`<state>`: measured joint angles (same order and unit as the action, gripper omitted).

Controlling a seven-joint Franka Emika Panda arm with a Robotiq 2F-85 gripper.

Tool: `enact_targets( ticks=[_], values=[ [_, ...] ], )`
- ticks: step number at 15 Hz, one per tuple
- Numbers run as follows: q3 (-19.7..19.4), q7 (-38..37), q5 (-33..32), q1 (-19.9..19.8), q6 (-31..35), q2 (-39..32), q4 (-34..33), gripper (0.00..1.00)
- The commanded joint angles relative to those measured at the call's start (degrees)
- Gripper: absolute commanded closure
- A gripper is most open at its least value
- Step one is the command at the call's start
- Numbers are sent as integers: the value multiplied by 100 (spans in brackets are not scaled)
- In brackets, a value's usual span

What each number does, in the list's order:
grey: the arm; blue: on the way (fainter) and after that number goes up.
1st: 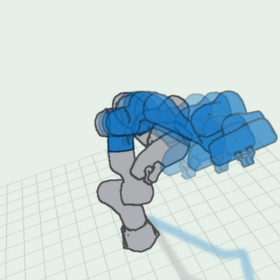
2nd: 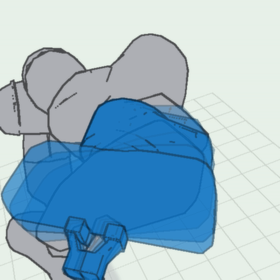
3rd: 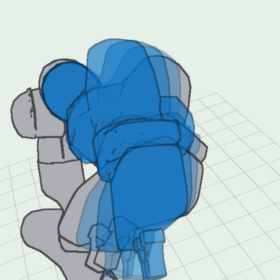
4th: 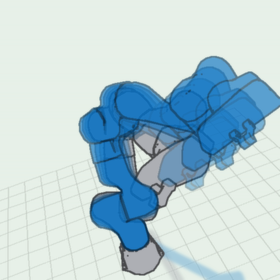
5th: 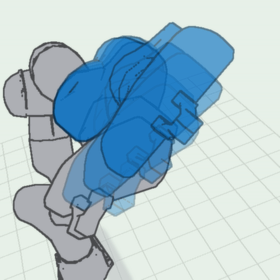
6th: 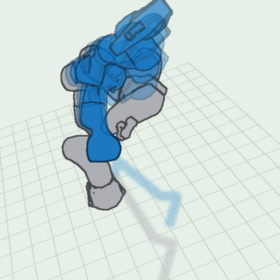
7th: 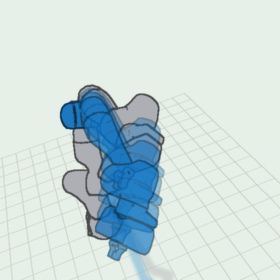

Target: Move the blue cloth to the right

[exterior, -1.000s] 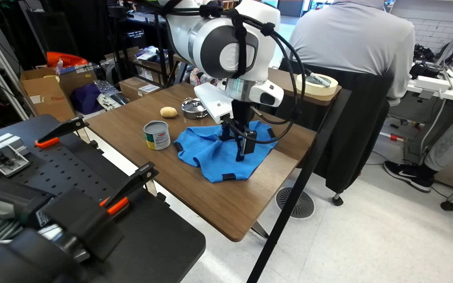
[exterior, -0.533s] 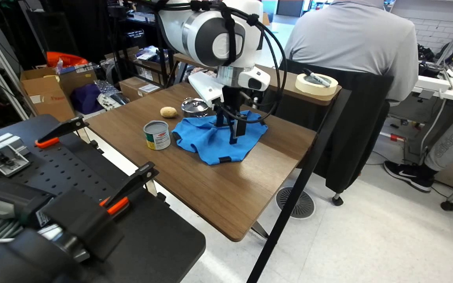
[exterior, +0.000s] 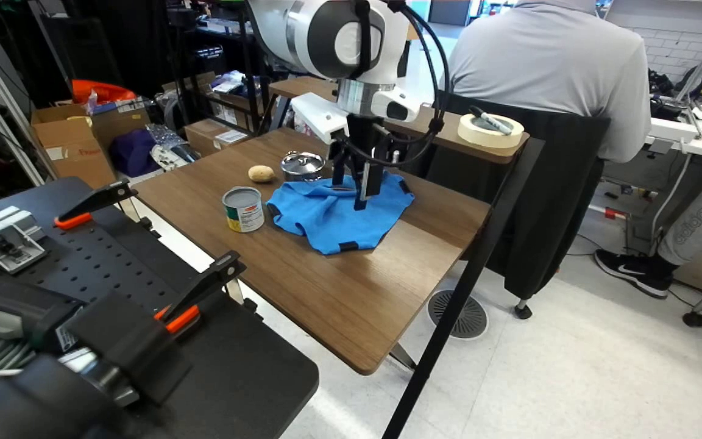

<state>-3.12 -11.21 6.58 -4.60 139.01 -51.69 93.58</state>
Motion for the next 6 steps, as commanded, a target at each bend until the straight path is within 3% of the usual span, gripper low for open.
enact_targets(
  ticks=[1, 5, 6],
  values=[
    [-136, 260, -89, -24, -234, 1021, 1005, 0],
    [-422, 522, -386, -7, 21, 1967, 2110, 0],
    [-308, 380, -234, -43, -89, 1341, 1379, 0]
  ],
)
